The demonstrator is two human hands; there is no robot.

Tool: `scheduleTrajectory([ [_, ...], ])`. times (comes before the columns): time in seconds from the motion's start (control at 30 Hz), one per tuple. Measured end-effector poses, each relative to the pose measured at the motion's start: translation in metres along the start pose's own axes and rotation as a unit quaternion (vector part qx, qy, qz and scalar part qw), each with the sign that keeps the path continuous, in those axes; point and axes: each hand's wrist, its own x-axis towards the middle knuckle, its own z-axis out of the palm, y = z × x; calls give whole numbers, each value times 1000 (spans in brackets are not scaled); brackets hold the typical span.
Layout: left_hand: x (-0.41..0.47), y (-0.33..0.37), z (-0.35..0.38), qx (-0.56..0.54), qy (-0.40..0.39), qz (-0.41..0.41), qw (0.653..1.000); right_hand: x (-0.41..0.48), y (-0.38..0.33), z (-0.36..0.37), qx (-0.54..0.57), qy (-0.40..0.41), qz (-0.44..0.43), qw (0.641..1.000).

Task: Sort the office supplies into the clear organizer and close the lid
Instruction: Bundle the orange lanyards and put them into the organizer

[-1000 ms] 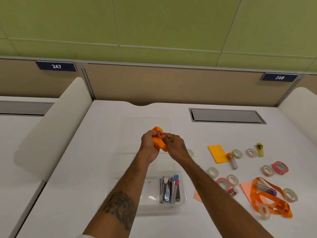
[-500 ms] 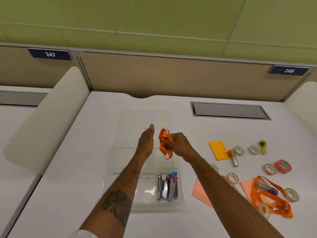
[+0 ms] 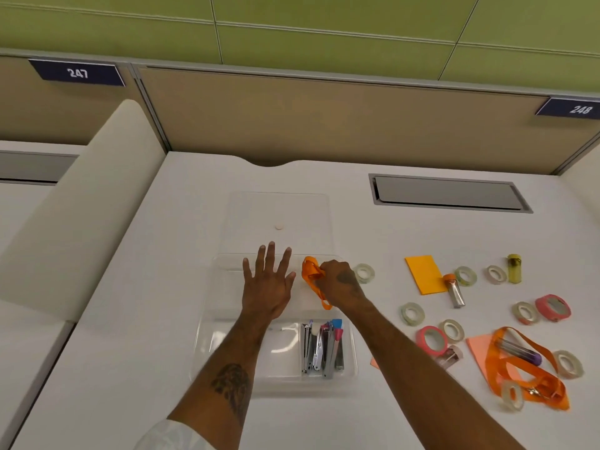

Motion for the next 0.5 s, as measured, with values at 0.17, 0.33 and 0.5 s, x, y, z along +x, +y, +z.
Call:
scheduleTrajectory([
  [0.17,-1,-1,4,-11,22,2,1000,0,4,14,-120,28,-42,991],
  [0.33,-1,-1,6,-20,27,4,999,-9,-9,10,-259,121,-97,953],
  [0.5,-1,-2,6,-5,14,2,1000,-7,1,25,-155,38,-104,982],
])
